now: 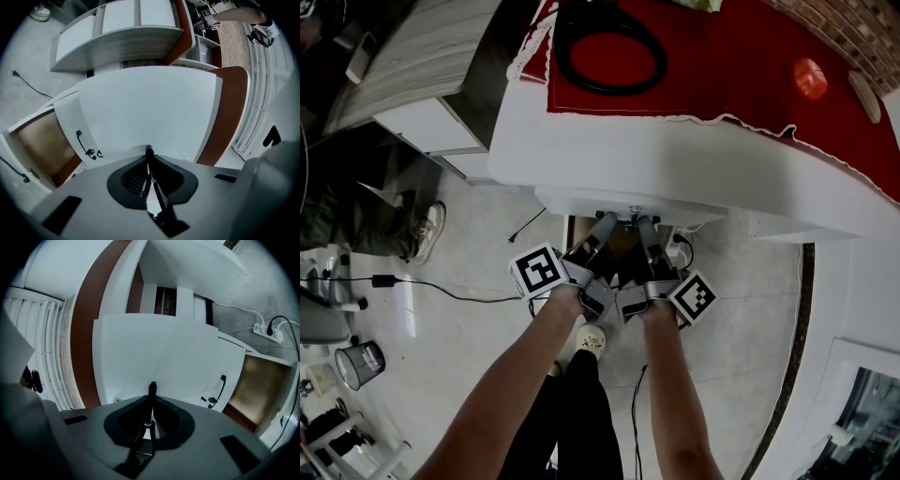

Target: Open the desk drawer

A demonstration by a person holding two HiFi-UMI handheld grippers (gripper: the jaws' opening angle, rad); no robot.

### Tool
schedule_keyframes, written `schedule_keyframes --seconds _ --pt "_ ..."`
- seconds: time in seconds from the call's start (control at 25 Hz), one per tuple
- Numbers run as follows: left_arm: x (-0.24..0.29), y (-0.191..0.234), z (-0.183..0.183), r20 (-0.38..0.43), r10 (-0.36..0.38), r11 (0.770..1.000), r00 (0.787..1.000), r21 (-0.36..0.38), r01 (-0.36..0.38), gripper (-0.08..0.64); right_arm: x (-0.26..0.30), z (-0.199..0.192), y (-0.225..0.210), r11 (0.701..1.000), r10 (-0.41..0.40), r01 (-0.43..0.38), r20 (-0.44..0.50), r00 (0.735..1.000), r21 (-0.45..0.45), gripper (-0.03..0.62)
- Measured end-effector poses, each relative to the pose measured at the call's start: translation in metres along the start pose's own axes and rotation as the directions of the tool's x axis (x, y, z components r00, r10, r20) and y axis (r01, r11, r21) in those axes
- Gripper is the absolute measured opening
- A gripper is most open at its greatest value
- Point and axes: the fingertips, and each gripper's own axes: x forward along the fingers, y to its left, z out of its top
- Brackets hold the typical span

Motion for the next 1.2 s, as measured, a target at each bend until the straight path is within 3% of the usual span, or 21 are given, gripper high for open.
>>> schedule_keyframes --seconds 0.8,1.2 --pt "-0.057 0.000 -0.050 -0.046 0.052 0.997 0.998 -0.060 -0.055 0.043 -0.067 -0.030 0.005 1.000 0.006 -0.005 0.022 1.000 -0.011 0.040" --pt "-0.087 0.023 -0.074 -0.108 0.145 0.986 0.984 -0.067 -0.153 0.043 -0.099 -0.049 -0.014 0.998 -0.052 0.052 0.021 0.998 -0.017 0.040"
